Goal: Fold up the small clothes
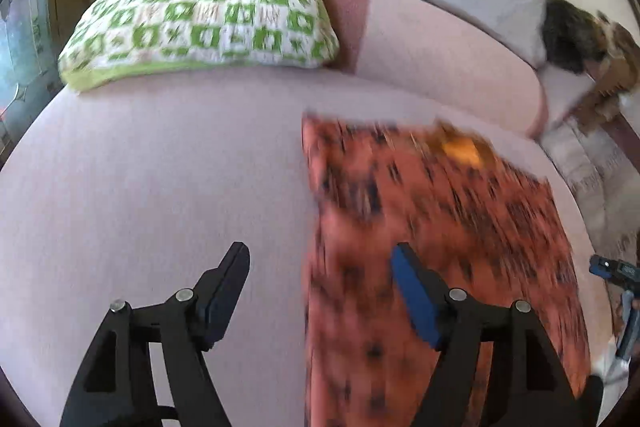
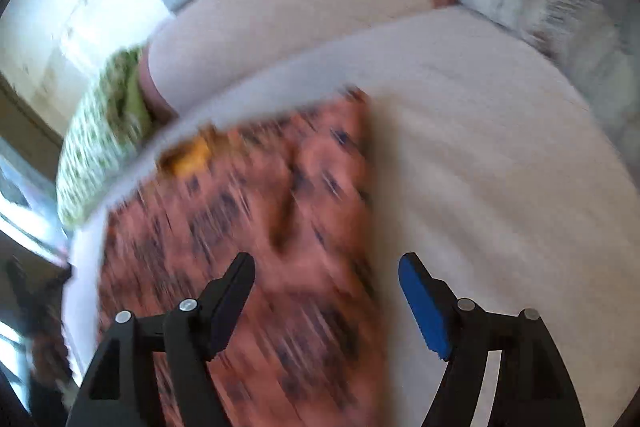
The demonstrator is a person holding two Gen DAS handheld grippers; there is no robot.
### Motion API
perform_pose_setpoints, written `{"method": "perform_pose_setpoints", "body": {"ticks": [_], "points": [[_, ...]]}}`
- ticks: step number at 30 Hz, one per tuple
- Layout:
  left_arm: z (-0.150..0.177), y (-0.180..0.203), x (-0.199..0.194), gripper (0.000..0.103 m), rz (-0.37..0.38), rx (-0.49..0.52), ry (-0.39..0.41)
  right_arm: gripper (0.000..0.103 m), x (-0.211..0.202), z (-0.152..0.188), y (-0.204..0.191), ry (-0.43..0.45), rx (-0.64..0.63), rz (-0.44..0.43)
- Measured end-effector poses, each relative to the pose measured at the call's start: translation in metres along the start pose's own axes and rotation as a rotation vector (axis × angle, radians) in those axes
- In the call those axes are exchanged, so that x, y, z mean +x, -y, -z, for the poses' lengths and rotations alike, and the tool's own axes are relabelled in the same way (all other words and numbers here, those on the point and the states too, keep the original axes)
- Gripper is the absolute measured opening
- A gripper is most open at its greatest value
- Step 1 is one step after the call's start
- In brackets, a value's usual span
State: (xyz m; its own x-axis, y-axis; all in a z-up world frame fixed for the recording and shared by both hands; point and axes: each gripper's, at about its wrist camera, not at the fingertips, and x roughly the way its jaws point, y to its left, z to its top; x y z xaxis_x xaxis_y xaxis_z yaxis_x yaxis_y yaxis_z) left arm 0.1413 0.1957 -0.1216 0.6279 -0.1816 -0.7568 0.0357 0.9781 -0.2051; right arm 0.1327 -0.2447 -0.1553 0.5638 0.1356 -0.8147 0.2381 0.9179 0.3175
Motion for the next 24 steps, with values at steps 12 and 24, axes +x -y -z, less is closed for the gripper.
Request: {"method": "perform_pose_setpoints", "body": {"ticks": [12,24], "points": [[0.154,0.025,-0.043,0.079,-0.046,0.108,-0.226,0.077,-0.054,0.185,0.029,-0.187,0.011,-0.005],[0.131,0.033,-0.118,0.008,0.033,0.065,-0.101,0.005,-0.145,0.199,0.023,-0.086,-0.034,-0.154]]}}
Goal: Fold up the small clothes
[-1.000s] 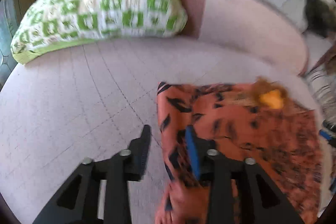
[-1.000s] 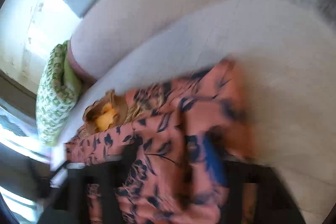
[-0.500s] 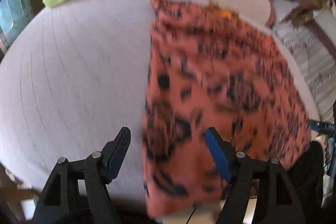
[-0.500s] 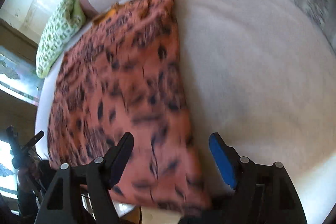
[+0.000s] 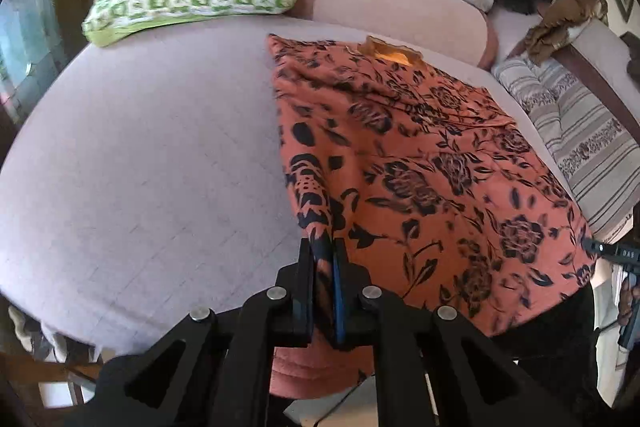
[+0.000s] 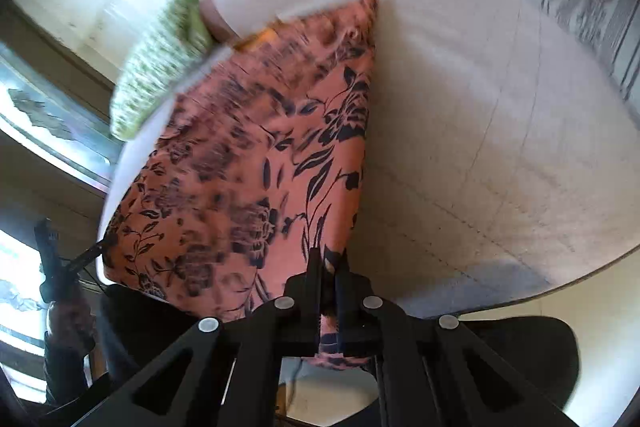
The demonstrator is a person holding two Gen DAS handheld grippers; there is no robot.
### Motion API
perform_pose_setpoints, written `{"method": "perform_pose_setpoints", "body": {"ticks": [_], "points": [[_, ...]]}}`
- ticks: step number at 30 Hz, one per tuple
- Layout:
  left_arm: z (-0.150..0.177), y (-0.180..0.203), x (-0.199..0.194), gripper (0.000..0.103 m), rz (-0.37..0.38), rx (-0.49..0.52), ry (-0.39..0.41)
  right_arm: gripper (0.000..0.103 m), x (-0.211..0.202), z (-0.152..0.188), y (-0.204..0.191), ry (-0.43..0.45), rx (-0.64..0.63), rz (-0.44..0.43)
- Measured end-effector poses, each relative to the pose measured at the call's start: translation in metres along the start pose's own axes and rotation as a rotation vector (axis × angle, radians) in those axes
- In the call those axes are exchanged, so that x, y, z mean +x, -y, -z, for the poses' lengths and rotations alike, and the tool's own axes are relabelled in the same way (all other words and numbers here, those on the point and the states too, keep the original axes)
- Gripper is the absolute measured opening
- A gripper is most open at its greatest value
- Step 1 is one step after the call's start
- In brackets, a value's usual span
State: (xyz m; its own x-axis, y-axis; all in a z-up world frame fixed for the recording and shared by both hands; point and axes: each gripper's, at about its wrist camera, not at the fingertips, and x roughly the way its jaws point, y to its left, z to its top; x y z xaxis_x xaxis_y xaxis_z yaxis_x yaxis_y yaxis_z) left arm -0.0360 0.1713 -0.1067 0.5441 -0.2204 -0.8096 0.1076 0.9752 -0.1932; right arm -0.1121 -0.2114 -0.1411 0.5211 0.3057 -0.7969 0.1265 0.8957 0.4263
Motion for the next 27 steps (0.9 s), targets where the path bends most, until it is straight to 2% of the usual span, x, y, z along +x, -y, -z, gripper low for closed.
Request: {"method": "perform_pose_setpoints", "body": {"ticks": [1,2,3,4,5,6,7,8,9,11,12,14,16,19,22,24,25,26,27], "points": [[0.007,-0.007,0.007,0.008,-0.006,-0.014,-0.031,0.005,-0.002,0.004,0.004,-0.011,0.011,-0.001],[0.014,-0.016,0.026,0.012,-0.018,-0.041,-0.11,0.006,0.001,0.009,0.01,-0.031,0.016,0.013],[0.022,-0.027,0.052,0.015,-0.037,-0.068,-0.213,0.01,0.019,0.017,0.023,-0.098,0.021,0.077],[0.026,-0.031,0.063,0.015,-0.068,-0.083,-0.247,0.01,0.037,0.023,0.033,-0.164,0.03,0.146],[0.029,-0.036,0.068,0.02,-0.074,-0.107,-0.235,0.01,0.053,0.025,0.039,-0.216,0.036,0.185],[0.029,-0.036,0.065,0.032,-0.057,-0.119,-0.208,0.01,0.063,0.027,0.042,-0.248,0.03,0.232],[0.026,-0.035,0.059,0.043,-0.024,-0.138,-0.186,0.01,0.061,0.025,0.04,-0.21,0.016,0.221],[0.024,-0.035,0.056,0.066,-0.008,-0.148,-0.171,0.011,0.057,0.021,0.037,-0.177,0.011,0.214],[0.023,-0.033,0.053,0.071,0.002,-0.151,-0.154,0.012,0.05,0.015,0.033,-0.136,0.002,0.212],[0.019,-0.025,0.055,0.071,0.015,-0.111,-0.142,0.012,0.042,-0.003,0.027,-0.068,-0.006,0.219],[0.02,-0.023,0.062,0.071,-0.001,-0.09,-0.156,0.013,0.039,-0.016,0.025,-0.033,-0.004,0.198],[0.021,-0.018,0.076,0.071,-0.045,-0.091,-0.202,0.022,0.043,-0.03,0.024,-0.036,0.012,0.154],[0.025,-0.019,0.067,0.071,-0.045,-0.101,-0.18,0.03,0.057,-0.037,0.023,-0.063,0.025,0.144],[0.028,-0.02,0.051,0.071,-0.016,-0.103,-0.148,0.031,0.075,-0.021,0.018,-0.111,-0.018,0.197],[0.036,-0.017,0.053,0.072,-0.023,-0.059,-0.17,0.035,0.081,-0.002,0.026,-0.156,-0.026,0.225],[0.042,-0.021,0.068,0.071,-0.059,-0.062,-0.226,0.046,0.083,0.007,0.039,-0.187,0.01,0.205],[0.046,-0.025,0.062,0.071,-0.058,-0.066,-0.216,0.056,0.084,0.012,0.043,-0.203,0.031,0.191],[0.045,-0.025,0.06,0.071,-0.041,-0.073,-0.201,0.058,0.086,0.014,0.043,-0.208,0.035,0.179],[0.044,-0.025,0.059,0.057,-0.022,-0.078,-0.193,0.058,0.087,0.015,0.039,-0.212,0.018,0.172]]}}
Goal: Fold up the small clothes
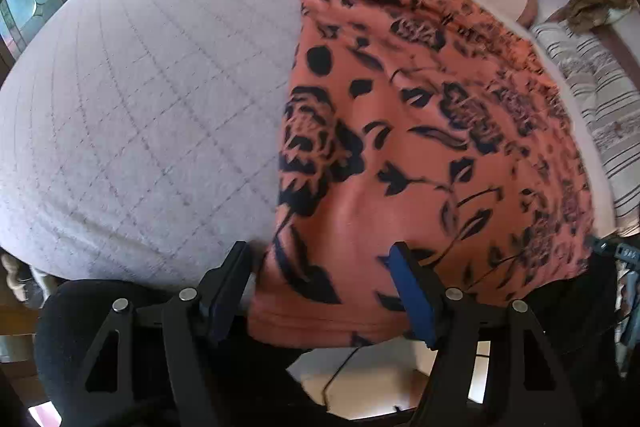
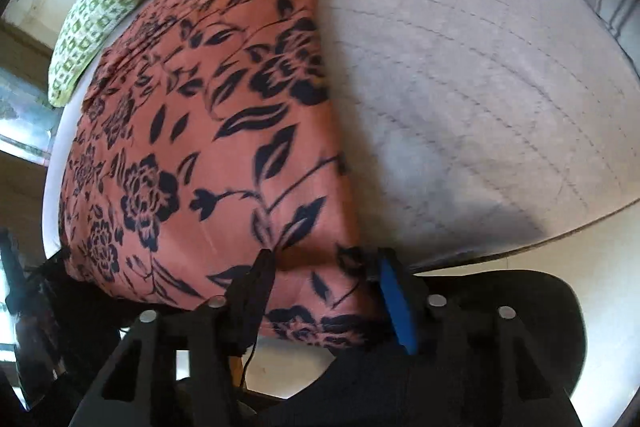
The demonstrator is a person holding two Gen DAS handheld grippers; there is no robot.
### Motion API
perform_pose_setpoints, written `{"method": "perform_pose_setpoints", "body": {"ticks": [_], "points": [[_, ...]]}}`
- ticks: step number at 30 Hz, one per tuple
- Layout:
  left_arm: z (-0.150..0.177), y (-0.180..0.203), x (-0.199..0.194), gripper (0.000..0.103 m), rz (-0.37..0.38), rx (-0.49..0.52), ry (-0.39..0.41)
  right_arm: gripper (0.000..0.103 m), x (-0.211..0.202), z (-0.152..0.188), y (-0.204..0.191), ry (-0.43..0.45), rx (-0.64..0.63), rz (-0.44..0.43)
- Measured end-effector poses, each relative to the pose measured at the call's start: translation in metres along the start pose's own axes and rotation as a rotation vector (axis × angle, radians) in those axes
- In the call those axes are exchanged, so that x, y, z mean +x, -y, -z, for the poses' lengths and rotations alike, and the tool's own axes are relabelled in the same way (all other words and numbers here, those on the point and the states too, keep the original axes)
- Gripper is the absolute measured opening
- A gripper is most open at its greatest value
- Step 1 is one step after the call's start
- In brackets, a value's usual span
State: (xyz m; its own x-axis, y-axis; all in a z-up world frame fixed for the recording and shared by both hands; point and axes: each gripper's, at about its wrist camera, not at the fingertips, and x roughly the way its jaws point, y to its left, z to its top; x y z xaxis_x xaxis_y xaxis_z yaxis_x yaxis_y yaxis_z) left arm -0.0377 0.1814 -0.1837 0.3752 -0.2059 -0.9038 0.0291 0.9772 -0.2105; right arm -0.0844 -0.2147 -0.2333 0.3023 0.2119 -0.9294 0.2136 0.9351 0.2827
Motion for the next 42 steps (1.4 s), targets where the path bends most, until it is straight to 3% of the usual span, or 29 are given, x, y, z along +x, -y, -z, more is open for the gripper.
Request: {"method": "perform_pose_setpoints", "body": {"ticks": [2,5,7,8,9,11,12,13,14,15,19,22,26,28,32,34,35,36,37,39,40,41,42], "points": [[0.0,0.001,0.002,0.026,-0.034,0.022,-0.006,0.058,0.0,0.004,-0.001,-0.008,0.012,-0.07],[-0.003,-0.005,0.003,0.024,-0.017,-0.006,-0.012,0.054,-0.002,0.01,0.007,0.001,0.055,-0.091],[-0.002,-0.004,0.003,0.04,-0.014,0.007,0.001,0.055,-0.001,0.01,0.013,-0.003,0.071,-0.065],[0.002,-0.004,0.003,0.063,0.003,0.02,-0.004,0.058,-0.002,0.01,0.013,0.003,0.064,-0.06],[0.004,0.0,0.007,0.072,0.021,0.039,-0.012,0.061,-0.001,0.011,0.014,-0.002,0.059,-0.053],[0.004,0.012,0.01,0.071,-0.028,0.084,-0.019,0.061,0.009,0.008,0.007,-0.027,0.057,-0.032],[0.004,0.016,0.012,0.063,-0.049,0.094,-0.022,0.059,0.013,0.009,0.006,-0.036,0.046,-0.031],[0.002,0.017,0.012,0.031,-0.068,0.101,-0.021,0.042,0.016,0.008,0.006,-0.036,0.05,-0.042],[-0.001,0.017,0.01,0.006,-0.043,0.092,-0.02,0.013,0.015,0.009,0.008,-0.042,0.074,-0.086],[-0.005,0.016,0.009,0.007,0.012,0.072,-0.028,0.006,0.016,0.007,0.006,-0.043,0.081,-0.133],[-0.007,0.007,0.01,0.007,0.045,0.045,-0.058,0.006,0.003,0.003,0.01,-0.045,0.103,-0.251],[-0.016,0.001,-0.005,0.007,0.12,0.013,-0.05,0.006,0.001,-0.008,0.02,-0.045,0.157,-0.351],[-0.061,0.012,-0.048,0.007,0.247,0.024,0.059,0.006,-0.024,-0.029,0.02,0.0,0.177,-0.502],[-0.093,0.018,-0.065,0.007,0.298,0.026,0.121,0.006,-0.052,-0.053,0.019,0.064,0.162,-0.593],[-0.18,0.023,-0.087,0.009,0.379,0.012,0.281,0.006,-0.108,-0.141,0.007,0.255,0.103,-0.714],[-0.22,0.018,-0.078,0.016,0.384,-0.034,0.358,0.006,-0.123,-0.186,0.006,0.345,0.106,-0.75],[-0.243,0.016,-0.06,0.038,0.362,-0.059,0.392,0.01,-0.125,-0.21,0.006,0.391,0.111,-0.738],[-0.26,0.014,-0.039,0.076,0.341,-0.066,0.393,0.01,-0.12,-0.236,0.01,0.424,0.147,-0.717],[-0.275,0.009,-0.01,0.088,0.299,-0.075,0.366,0.018,-0.107,-0.257,0.016,0.439,0.197,-0.687],[-0.291,-0.01,0.05,0.088,0.163,-0.178,0.271,0.076,-0.062,-0.295,0.023,0.408,0.247,-0.575],[-0.292,-0.02,0.077,0.087,0.105,-0.214,0.201,0.095,-0.041,-0.303,0.028,0.381,0.266,-0.501],[-0.286,-0.028,0.093,0.085,0.047,-0.253,0.168,0.095,-0.022,-0.302,0.037,0.385,0.305,-0.419],[-0.277,-0.034,0.095,0.085,0.048,-0.269,0.191,0.095,-0.011,-0.295,0.042,0.385,0.321,-0.42]]}}
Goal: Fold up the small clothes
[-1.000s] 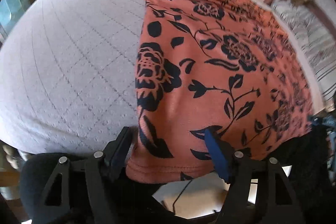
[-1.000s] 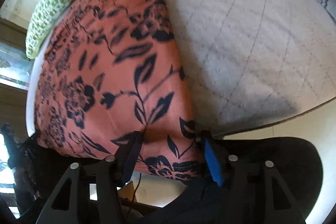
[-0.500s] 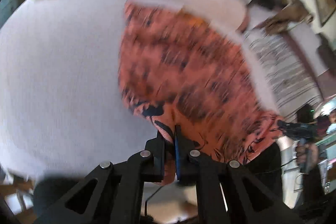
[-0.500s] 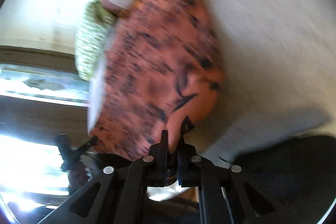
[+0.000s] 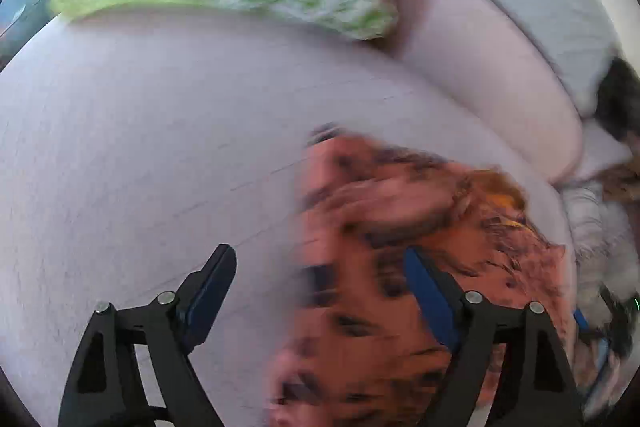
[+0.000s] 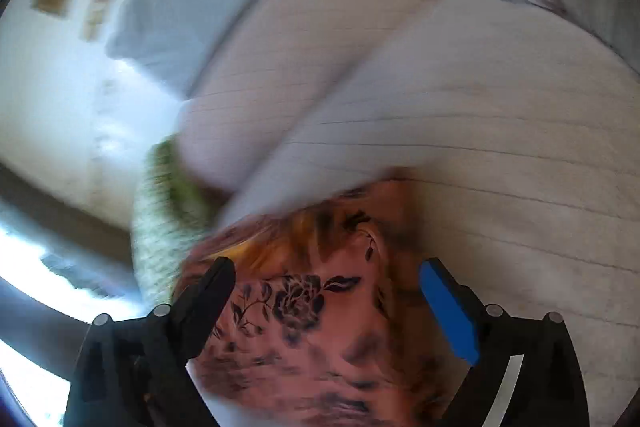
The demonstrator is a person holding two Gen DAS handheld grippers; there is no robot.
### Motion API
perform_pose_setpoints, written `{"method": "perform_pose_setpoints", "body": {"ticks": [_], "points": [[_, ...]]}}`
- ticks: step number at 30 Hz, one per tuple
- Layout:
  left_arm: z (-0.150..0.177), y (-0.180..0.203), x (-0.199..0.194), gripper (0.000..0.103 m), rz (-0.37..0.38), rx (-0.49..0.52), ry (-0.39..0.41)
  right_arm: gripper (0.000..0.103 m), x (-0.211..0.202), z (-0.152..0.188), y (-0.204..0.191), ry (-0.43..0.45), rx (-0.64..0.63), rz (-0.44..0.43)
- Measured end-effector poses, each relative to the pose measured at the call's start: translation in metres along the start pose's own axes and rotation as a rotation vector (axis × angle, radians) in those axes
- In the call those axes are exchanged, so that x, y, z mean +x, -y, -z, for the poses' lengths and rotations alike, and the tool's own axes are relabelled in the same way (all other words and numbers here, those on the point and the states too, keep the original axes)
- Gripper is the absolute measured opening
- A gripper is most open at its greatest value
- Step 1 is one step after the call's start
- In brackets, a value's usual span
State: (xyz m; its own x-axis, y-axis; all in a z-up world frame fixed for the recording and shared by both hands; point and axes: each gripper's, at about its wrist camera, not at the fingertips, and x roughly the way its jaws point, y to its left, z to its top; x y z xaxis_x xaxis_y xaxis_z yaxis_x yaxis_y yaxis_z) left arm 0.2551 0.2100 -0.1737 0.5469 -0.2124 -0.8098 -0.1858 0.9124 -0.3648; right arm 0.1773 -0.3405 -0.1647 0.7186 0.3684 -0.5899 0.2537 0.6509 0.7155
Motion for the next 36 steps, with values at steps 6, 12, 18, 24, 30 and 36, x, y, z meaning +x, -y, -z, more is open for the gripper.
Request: {"method": "perform_pose_setpoints", "body": {"ticks": [6,12,18,24,30,36], "points": [[0.028,-0.002,-0.032,0.087,-0.012,0.184,0.102,0.095,0.004,0.048,0.006,-0.074,-0.17,0.092],[0.048,0.034,0.017,0.073,-0.043,0.323,-0.102,0.083,0.069,0.071,-0.013,-0.262,-0.306,0.211],[0.024,0.074,-0.021,0.018,0.001,0.302,-0.078,0.019,0.058,0.068,-0.046,-0.288,-0.323,0.196],[0.079,0.085,-0.125,0.019,0.082,0.354,0.037,0.019,-0.027,0.086,-0.084,-0.215,-0.391,0.11],[0.179,0.02,-0.083,0.043,0.006,0.326,-0.159,0.043,-0.05,0.163,0.0,-0.328,-0.324,0.192],[0.127,0.027,-0.115,0.067,0.026,0.339,0.052,0.069,-0.079,0.158,0.025,-0.165,-0.244,0.208]]}}
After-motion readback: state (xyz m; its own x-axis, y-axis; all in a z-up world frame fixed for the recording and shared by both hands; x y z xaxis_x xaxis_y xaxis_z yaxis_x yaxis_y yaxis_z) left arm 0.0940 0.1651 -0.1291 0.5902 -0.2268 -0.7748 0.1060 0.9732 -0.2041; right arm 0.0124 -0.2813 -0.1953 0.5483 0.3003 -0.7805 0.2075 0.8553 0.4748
